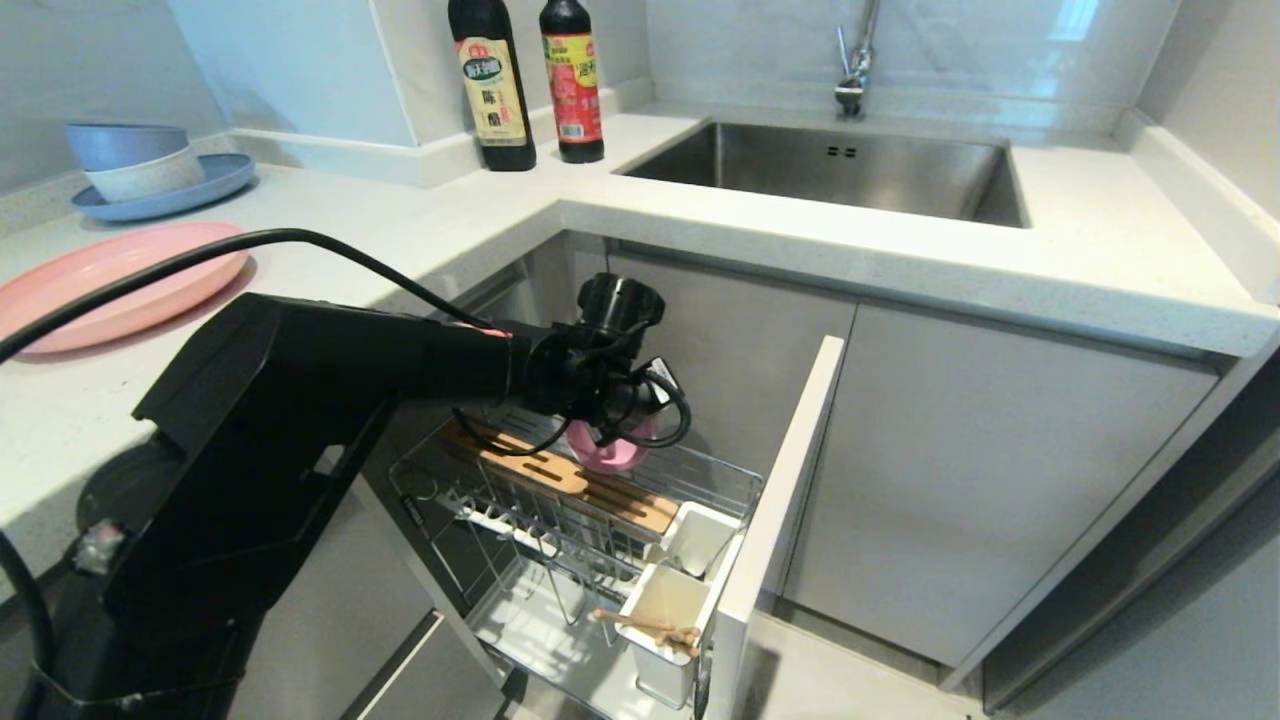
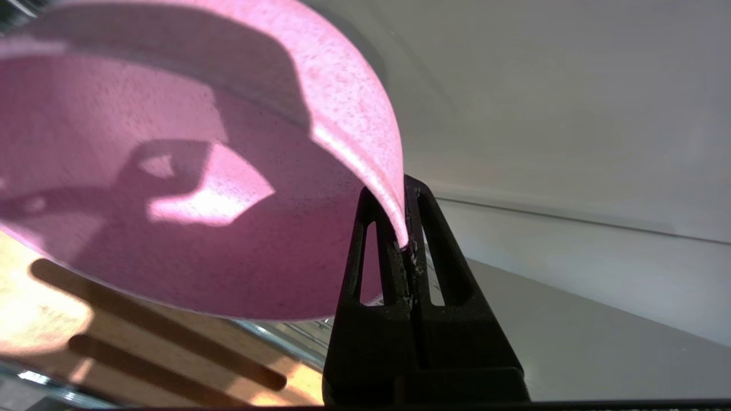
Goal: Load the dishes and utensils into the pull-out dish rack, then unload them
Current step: Take the bowl out of the cupboard
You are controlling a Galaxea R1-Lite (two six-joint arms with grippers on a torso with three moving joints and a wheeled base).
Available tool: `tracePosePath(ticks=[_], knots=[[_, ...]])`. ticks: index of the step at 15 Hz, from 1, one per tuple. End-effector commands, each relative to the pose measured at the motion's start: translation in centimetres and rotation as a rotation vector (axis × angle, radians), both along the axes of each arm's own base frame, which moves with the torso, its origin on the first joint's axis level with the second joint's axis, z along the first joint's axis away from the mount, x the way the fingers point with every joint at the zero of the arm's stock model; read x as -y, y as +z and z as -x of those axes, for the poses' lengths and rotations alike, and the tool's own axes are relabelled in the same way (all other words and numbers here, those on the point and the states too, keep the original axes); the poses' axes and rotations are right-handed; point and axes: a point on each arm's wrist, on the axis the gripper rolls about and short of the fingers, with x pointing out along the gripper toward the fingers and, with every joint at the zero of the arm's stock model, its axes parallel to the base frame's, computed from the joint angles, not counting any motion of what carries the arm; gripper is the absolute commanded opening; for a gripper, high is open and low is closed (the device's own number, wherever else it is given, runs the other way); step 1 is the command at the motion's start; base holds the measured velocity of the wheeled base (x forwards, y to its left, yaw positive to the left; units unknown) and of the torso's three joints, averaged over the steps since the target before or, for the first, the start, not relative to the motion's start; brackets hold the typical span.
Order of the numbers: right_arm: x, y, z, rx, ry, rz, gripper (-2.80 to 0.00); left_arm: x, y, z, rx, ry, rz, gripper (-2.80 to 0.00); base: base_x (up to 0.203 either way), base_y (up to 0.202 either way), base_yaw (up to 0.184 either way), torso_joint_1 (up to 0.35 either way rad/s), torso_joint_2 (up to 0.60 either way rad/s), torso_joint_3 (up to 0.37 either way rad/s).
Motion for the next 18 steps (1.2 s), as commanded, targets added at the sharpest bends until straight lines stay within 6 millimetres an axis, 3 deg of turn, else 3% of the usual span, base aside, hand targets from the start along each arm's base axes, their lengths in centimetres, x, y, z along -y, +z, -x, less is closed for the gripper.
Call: tracePosePath(ticks=[1, 4, 9, 13, 16, 18], knots=[[0.0, 0.0, 0.0, -0.001, 0.001, 0.0, -2.8, 0.1, 0.7, 0.4, 0.008, -0.001, 0.01, -2.8, 0.0, 0.0, 0.0, 0.0, 0.0, 0.0], [0.0, 0.0, 0.0, -0.001, 0.001, 0.0, -2.8, 0.1, 2.5, 1.6, 0.029, -0.014, 0.027, -2.8, 0.0, 0.0, 0.0, 0.0, 0.0, 0.0], [0.0, 0.0, 0.0, -0.001, 0.001, 0.0, -2.8, -1.1, 8.8, 6.4, 0.121, -0.049, 0.09, -2.8, 0.0, 0.0, 0.0, 0.0, 0.0, 0.0], [0.0, 0.0, 0.0, -0.001, 0.001, 0.0, -2.8, -4.3, 17.3, 15.0, 0.287, -0.122, 0.213, -2.8, 0.0, 0.0, 0.0, 0.0, 0.0, 0.0], [0.0, 0.0, 0.0, -0.001, 0.001, 0.0, -2.8, -8.6, 23.4, 21.4, 0.493, -0.173, 0.269, -2.8, 0.0, 0.0, 0.0, 0.0, 0.0, 0.0], [0.0, 0.0, 0.0, -0.001, 0.002, 0.0, -2.8, -11.9, 26.3, 24.1, 0.662, -0.122, 0.171, -2.8, 0.0, 0.0, 0.0, 0.0, 0.0, 0.0]])
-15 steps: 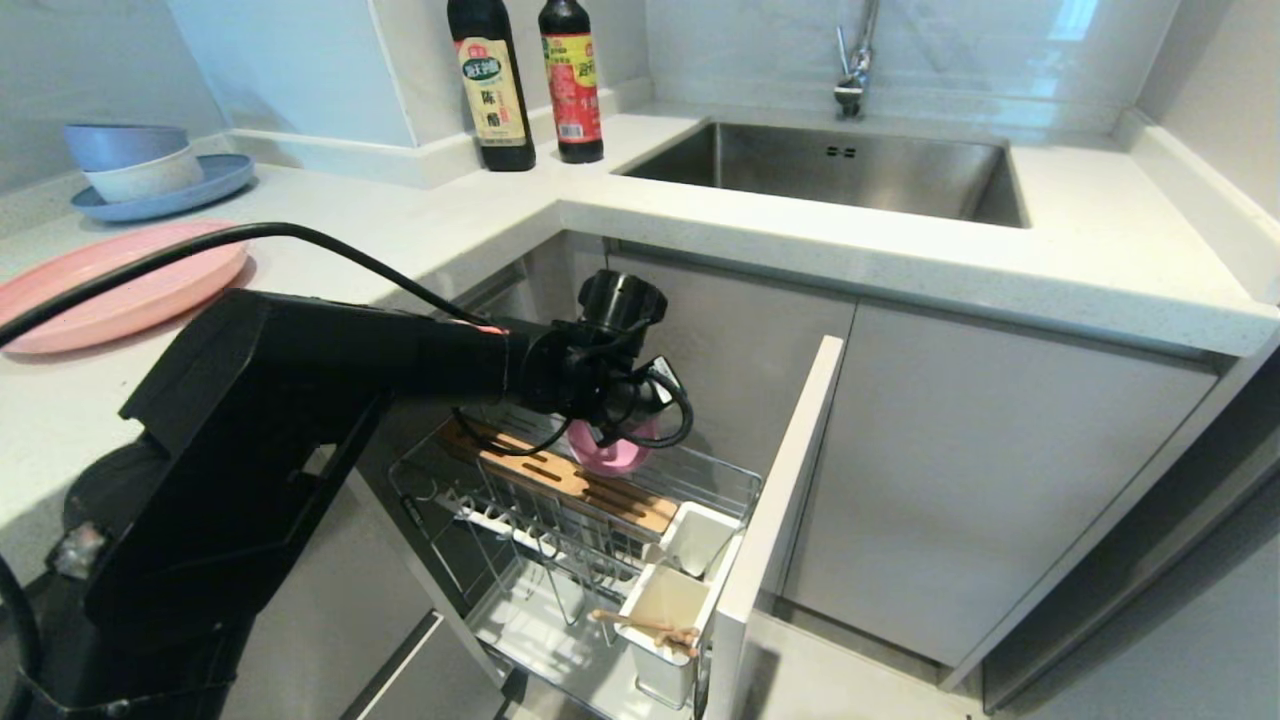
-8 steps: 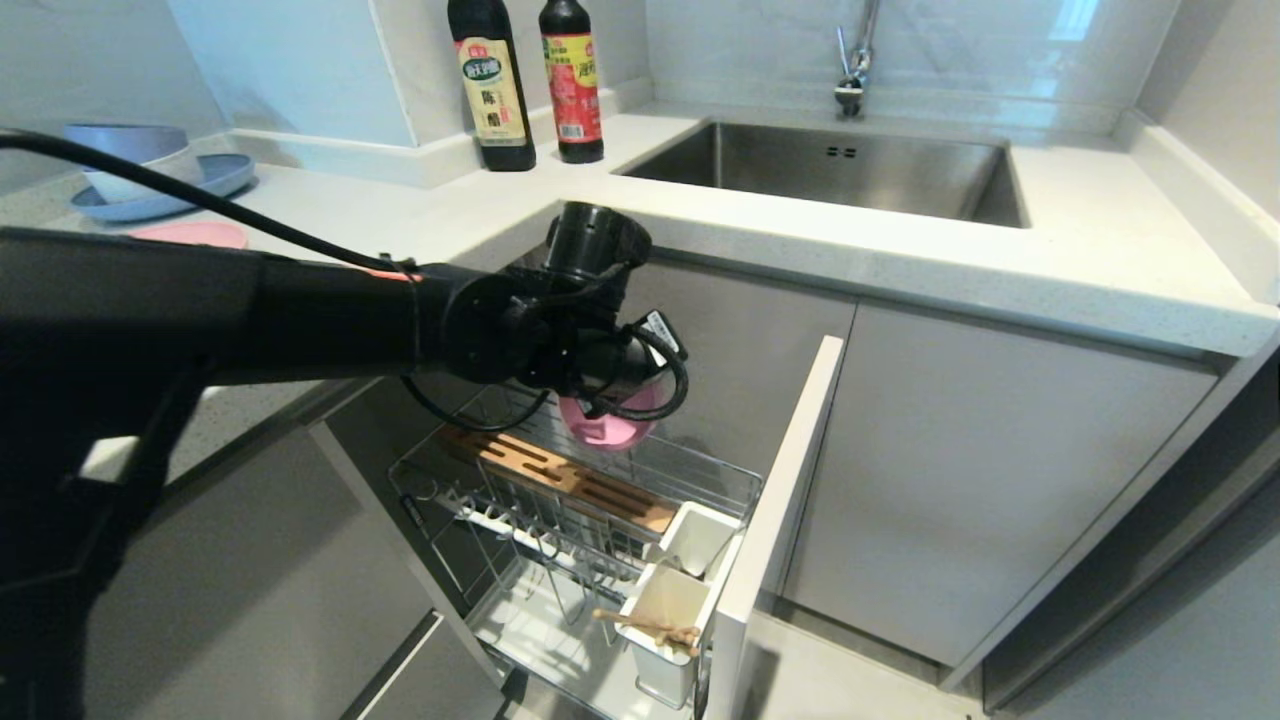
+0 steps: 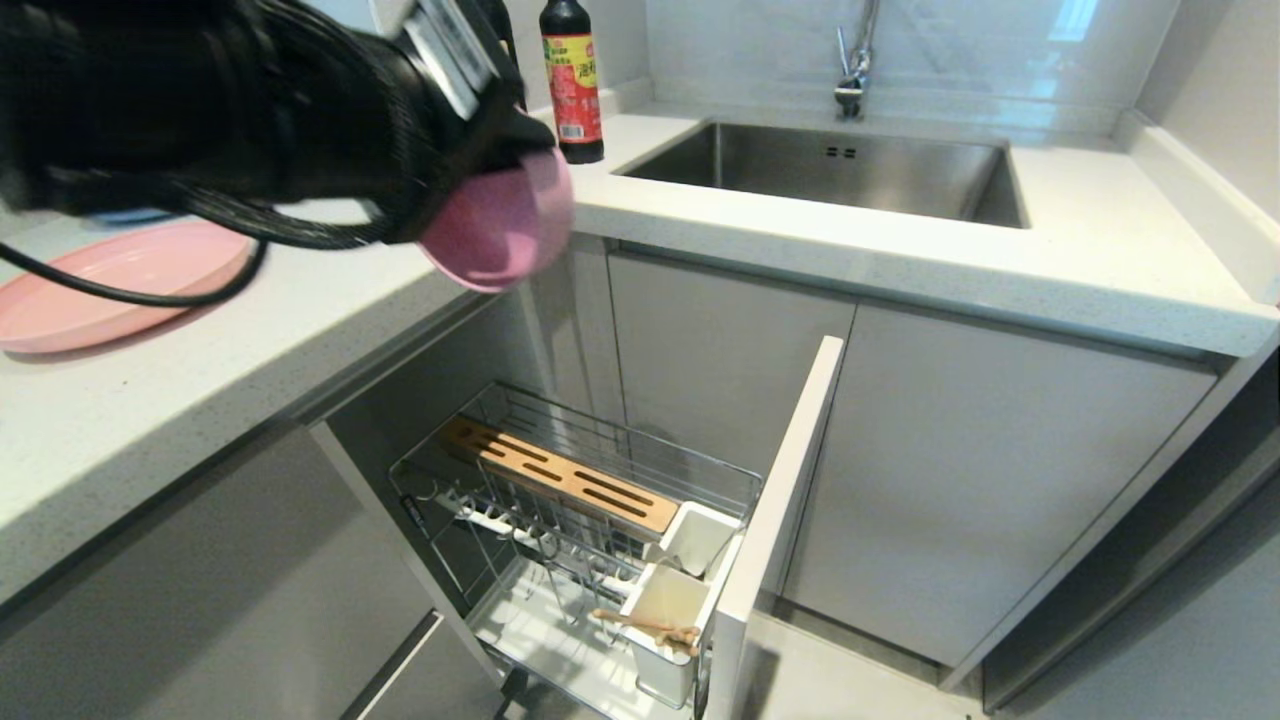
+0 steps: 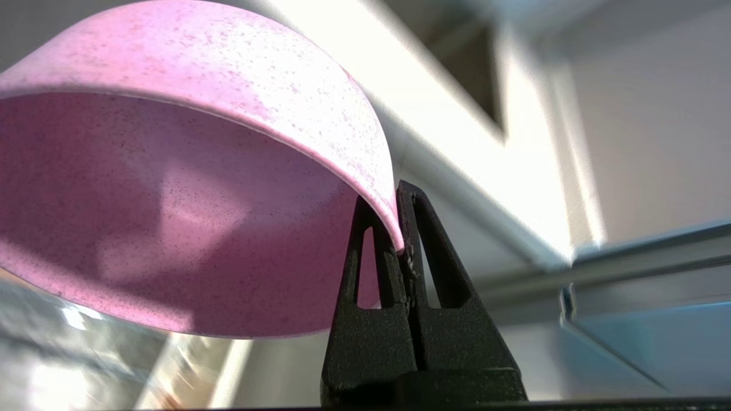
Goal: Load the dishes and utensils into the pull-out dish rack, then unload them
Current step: Take the bowl out of the cupboard
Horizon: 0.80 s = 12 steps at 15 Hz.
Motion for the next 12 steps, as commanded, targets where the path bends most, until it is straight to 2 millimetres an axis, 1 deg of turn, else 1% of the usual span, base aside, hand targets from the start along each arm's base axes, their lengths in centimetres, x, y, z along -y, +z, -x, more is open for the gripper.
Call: tracePosePath(ticks=[1, 3, 5, 8, 10, 11, 12], knots=[[0.0, 0.0, 0.0, -0.001, 0.001, 0.0, -2.8, -5.2, 3.7, 3.7, 0.171, 0.119, -0.003, -2.8, 0.0, 0.0, 0.0, 0.0, 0.0, 0.0], [0.0, 0.0, 0.0, -0.001, 0.001, 0.0, -2.8, -9.2, 4.9, 4.2, 0.244, 0.31, -0.062, -2.8, 0.0, 0.0, 0.0, 0.0, 0.0, 0.0], [0.0, 0.0, 0.0, -0.001, 0.001, 0.0, -2.8, -13.1, 5.6, 5.3, 0.299, 0.502, -0.132, -2.8, 0.0, 0.0, 0.0, 0.0, 0.0, 0.0], [0.0, 0.0, 0.0, -0.001, 0.001, 0.0, -2.8, -18.1, 5.2, 7.0, 0.305, 0.794, -0.292, -2.8, 0.0, 0.0, 0.0, 0.0, 0.0, 0.0], [0.0, 0.0, 0.0, -0.001, 0.001, 0.0, -2.8, -20.2, 4.3, 7.9, 0.254, 0.933, -0.406, -2.8, 0.0, 0.0, 0.0, 0.0, 0.0, 0.0], [0.0, 0.0, 0.0, -0.001, 0.001, 0.0, -2.8, -21.2, 3.9, 8.2, 0.19, 0.984, -0.469, -2.8, 0.0, 0.0, 0.0, 0.0, 0.0, 0.0], [0.0, 0.0, 0.0, -0.001, 0.001, 0.0, -2.8, -21.8, 3.7, 8.7, 0.105, 0.982, -0.51, -2.8, 0.0, 0.0, 0.0, 0.0, 0.0, 0.0]])
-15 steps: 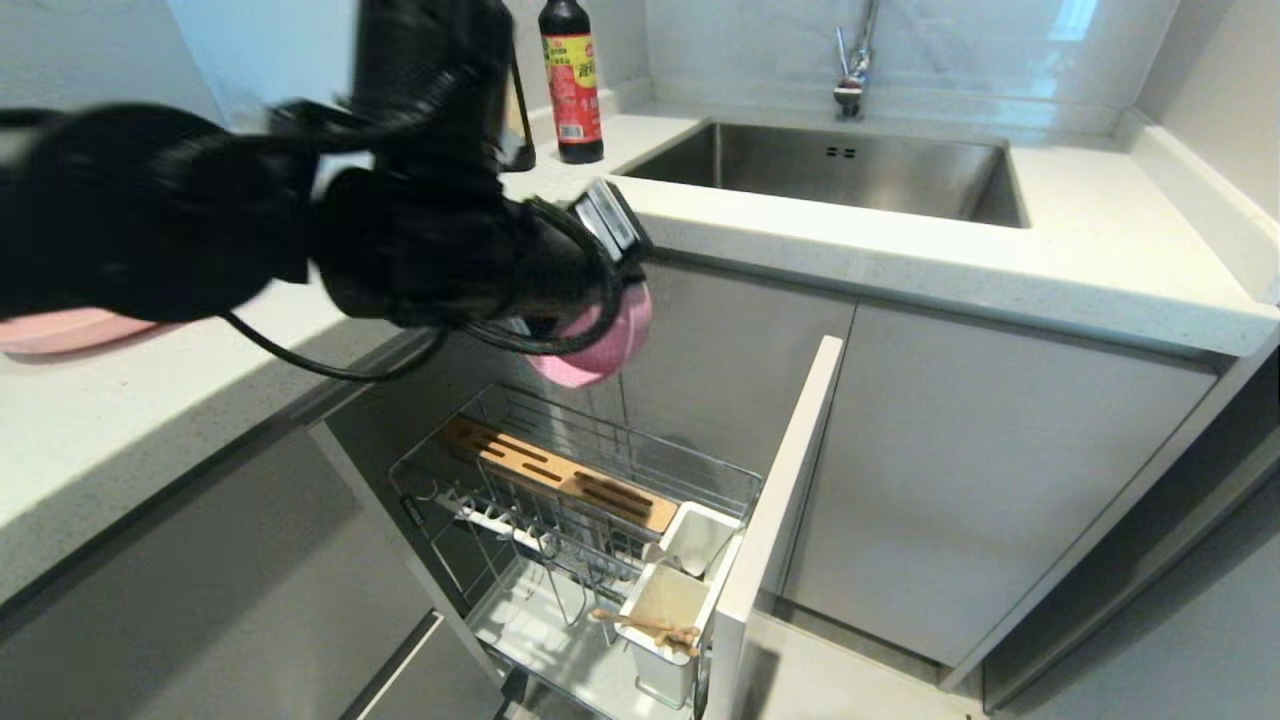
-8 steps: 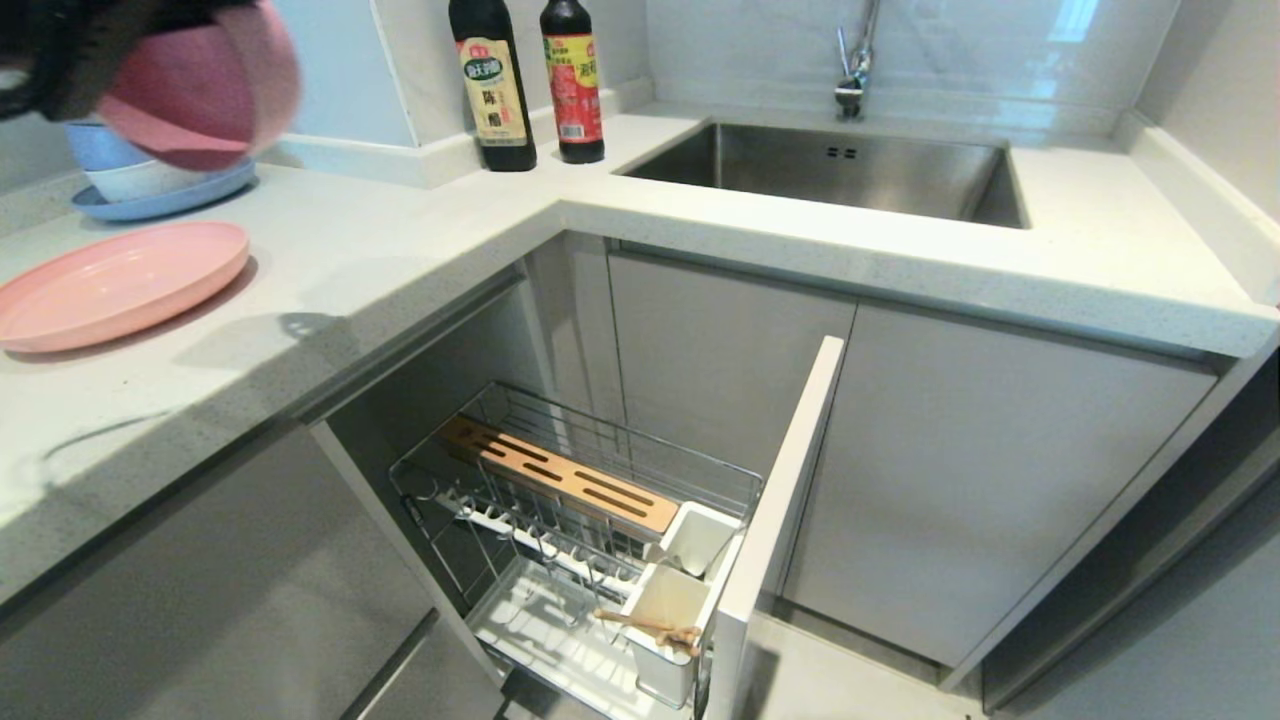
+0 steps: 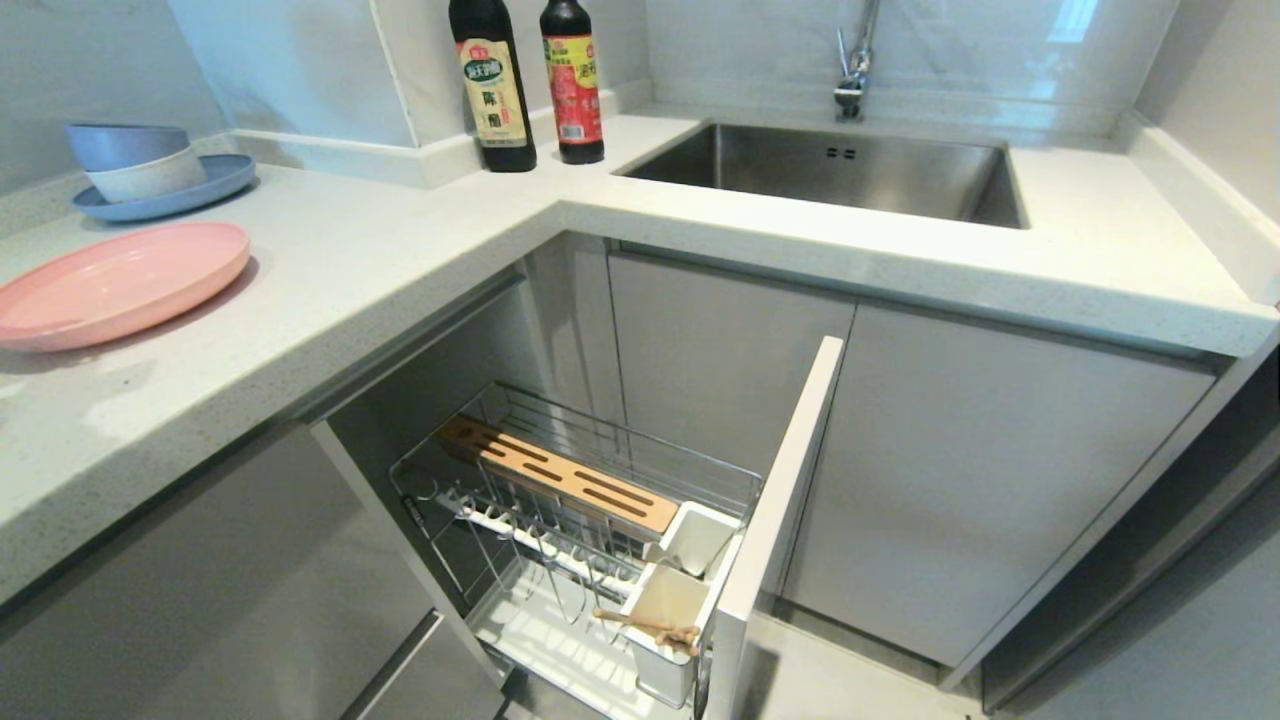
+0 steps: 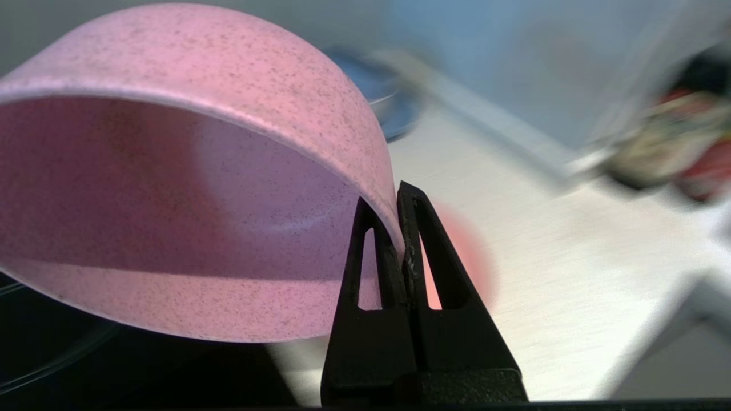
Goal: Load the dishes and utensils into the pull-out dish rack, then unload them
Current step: Take the bowl out of the cupboard
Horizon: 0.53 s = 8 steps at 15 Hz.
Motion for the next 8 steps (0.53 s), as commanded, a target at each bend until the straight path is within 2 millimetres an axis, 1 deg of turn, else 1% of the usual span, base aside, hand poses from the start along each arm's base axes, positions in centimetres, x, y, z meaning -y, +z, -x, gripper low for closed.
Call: tracePosePath(ticks=[1, 3, 4, 5, 6, 8], knots=[[0.0, 0.0, 0.0, -0.001, 0.001, 0.0, -2.8, -0.8, 0.2, 1.3, -0.108, 0.041, 0.018, -2.8, 0.0, 0.0, 0.0, 0.0, 0.0, 0.0], [0.0, 0.0, 0.0, -0.001, 0.001, 0.0, -2.8, -0.6, 1.6, 2.0, -0.206, -0.013, 0.03, -2.8, 0.0, 0.0, 0.0, 0.0, 0.0, 0.0], [0.0, 0.0, 0.0, -0.001, 0.001, 0.0, -2.8, -1.2, 1.3, 1.2, -0.287, -0.039, 0.034, -2.8, 0.0, 0.0, 0.0, 0.0, 0.0, 0.0], [0.0, 0.0, 0.0, -0.001, 0.002, 0.0, -2.8, -1.9, 0.2, 0.0, -0.408, -0.08, 0.07, -2.8, 0.0, 0.0, 0.0, 0.0, 0.0, 0.0], [0.0, 0.0, 0.0, -0.001, 0.001, 0.0, -2.8, -1.9, -0.8, -0.6, -0.488, -0.142, 0.099, -2.8, 0.0, 0.0, 0.0, 0.0, 0.0, 0.0], [0.0, 0.0, 0.0, -0.001, 0.001, 0.0, -2.8, -1.1, -2.0, -1.6, -0.576, -0.276, 0.136, -2.8, 0.0, 0.0, 0.0, 0.0, 0.0, 0.0]])
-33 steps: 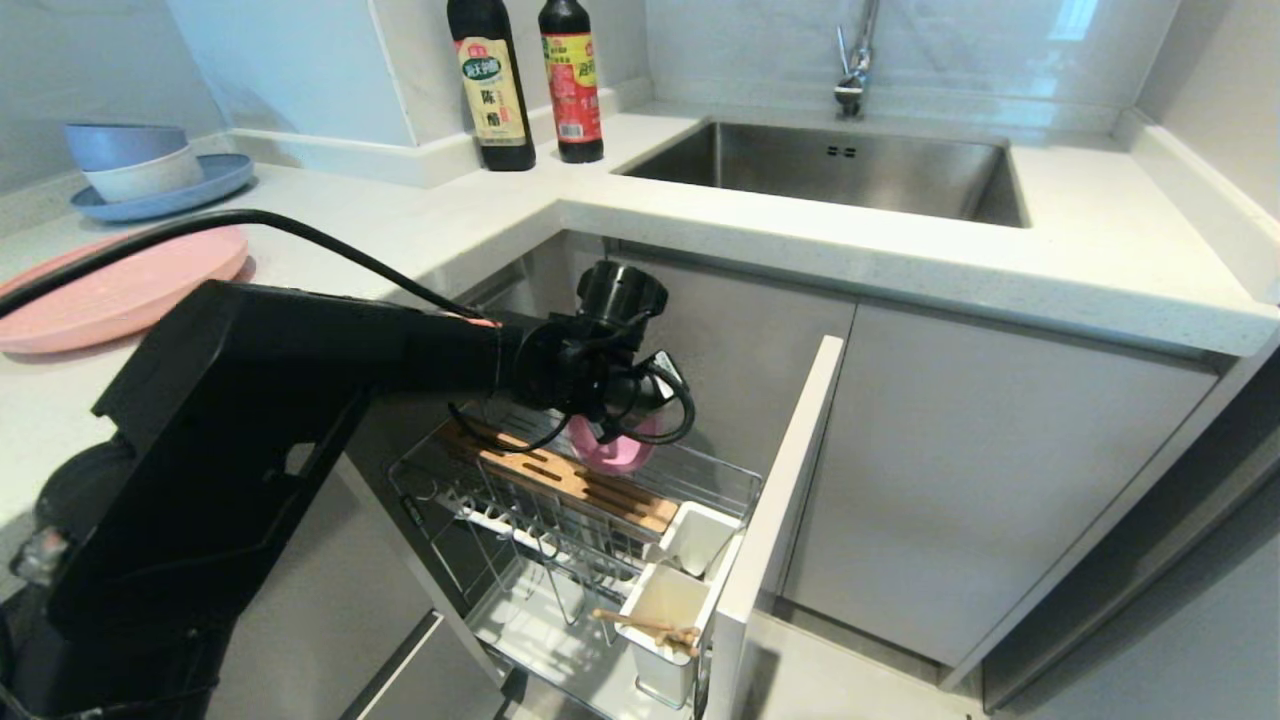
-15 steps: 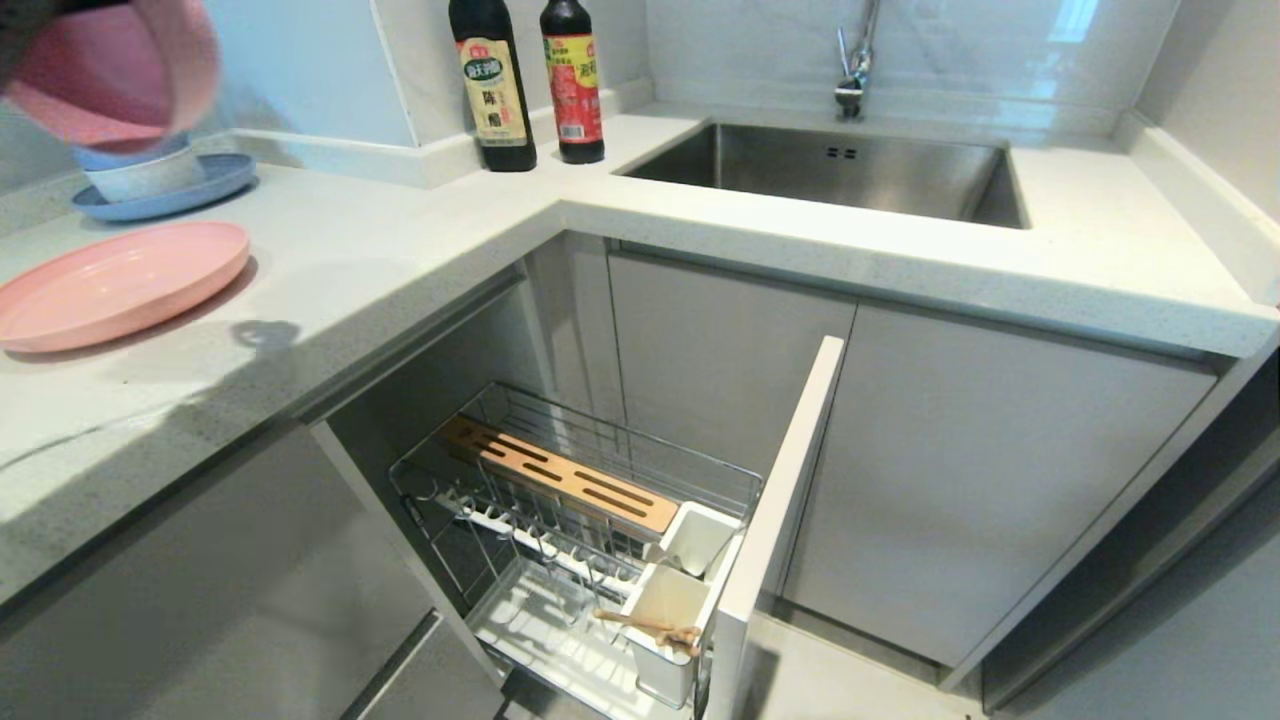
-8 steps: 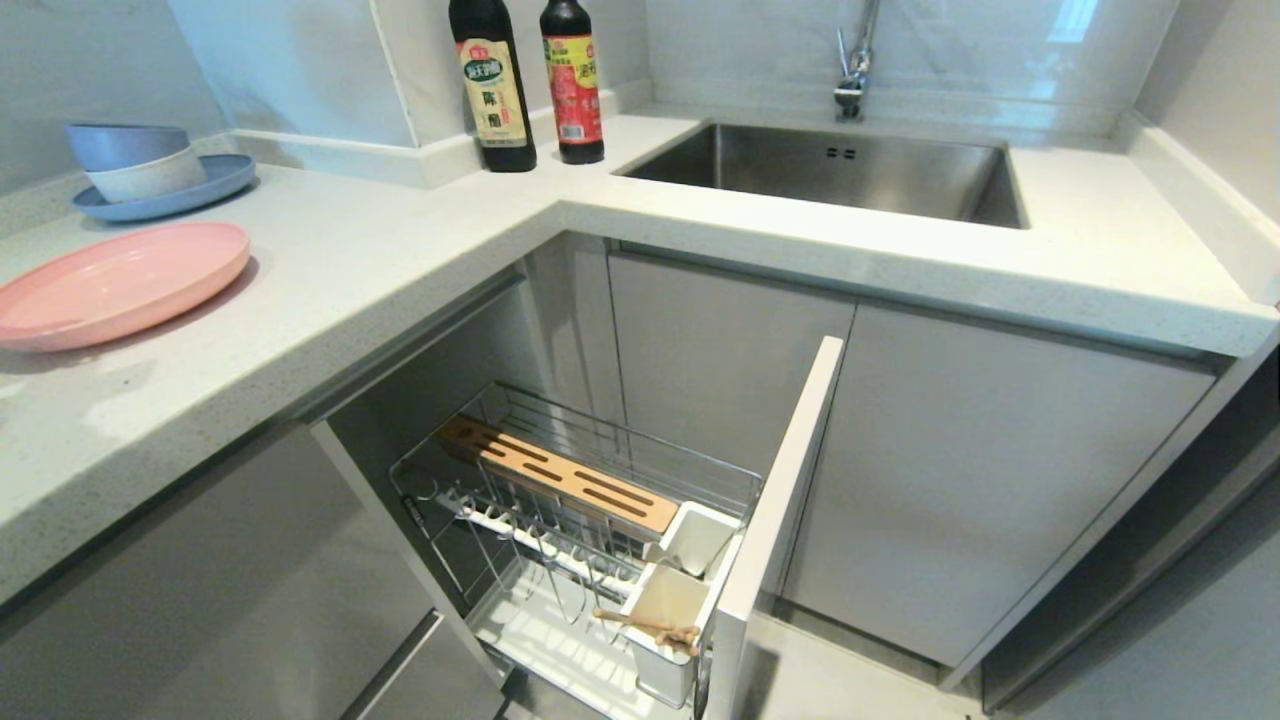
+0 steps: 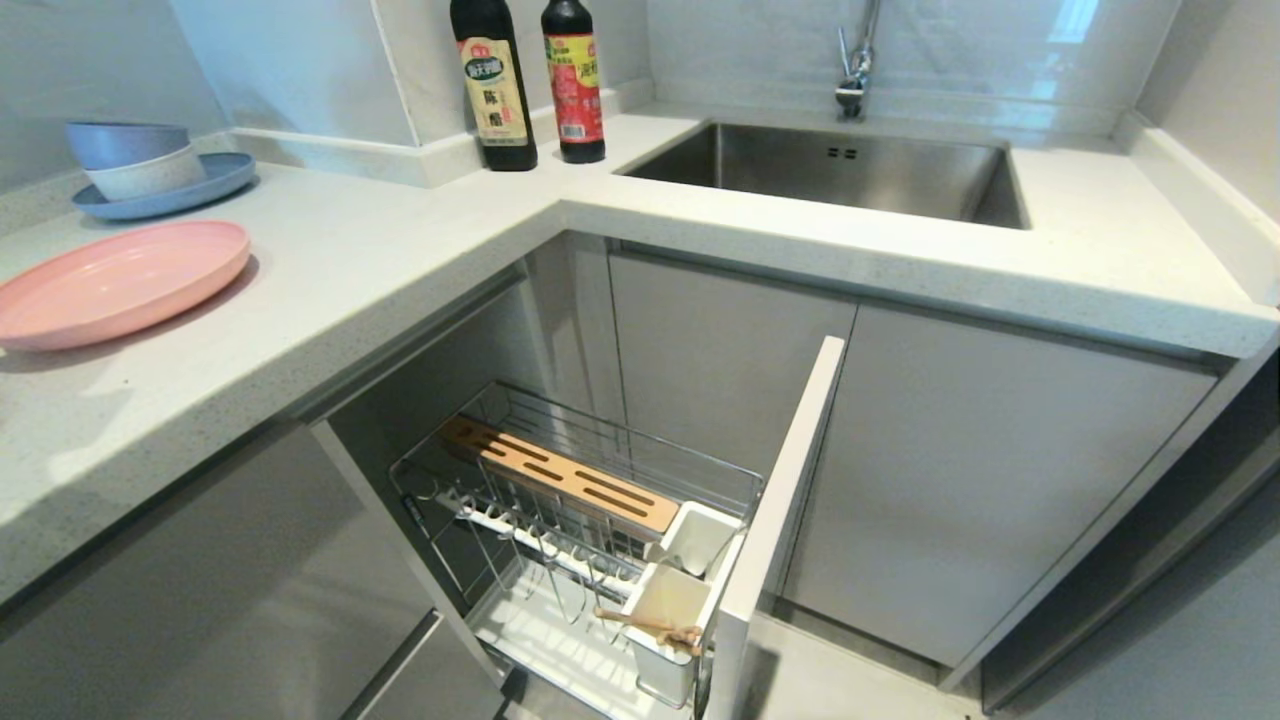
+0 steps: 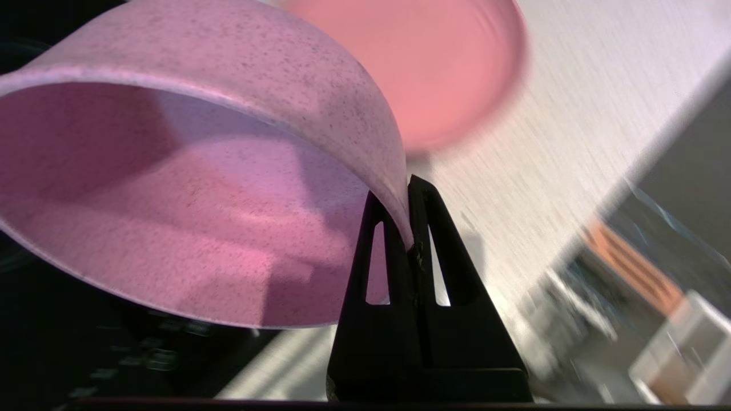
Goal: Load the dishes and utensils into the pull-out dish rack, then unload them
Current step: Take the bowl out of the cupboard
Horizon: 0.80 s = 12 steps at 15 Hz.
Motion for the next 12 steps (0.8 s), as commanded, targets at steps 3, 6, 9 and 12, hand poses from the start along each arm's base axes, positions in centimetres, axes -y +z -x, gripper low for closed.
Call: tracePosePath(ticks=[3, 6, 9, 12], knots=[[0.0, 0.0, 0.0, -0.001, 0.001, 0.0, -2.8, -0.4, -1.9, -3.7, -0.127, -0.118, 0.09, -2.8, 0.0, 0.0, 0.0, 0.0, 0.0, 0.0], [0.0, 0.0, 0.0, -0.001, 0.001, 0.0, -2.8, -0.7, -1.8, -5.4, -0.085, -0.15, 0.117, -2.8, 0.0, 0.0, 0.0, 0.0, 0.0, 0.0], [0.0, 0.0, 0.0, -0.001, 0.001, 0.0, -2.8, -1.1, -1.7, -6.4, -0.053, -0.142, 0.122, -2.8, 0.0, 0.0, 0.0, 0.0, 0.0, 0.0], [0.0, 0.0, 0.0, -0.001, 0.001, 0.0, -2.8, -1.6, -1.6, -7.7, -0.004, -0.12, 0.142, -2.8, 0.0, 0.0, 0.0, 0.0, 0.0, 0.0]])
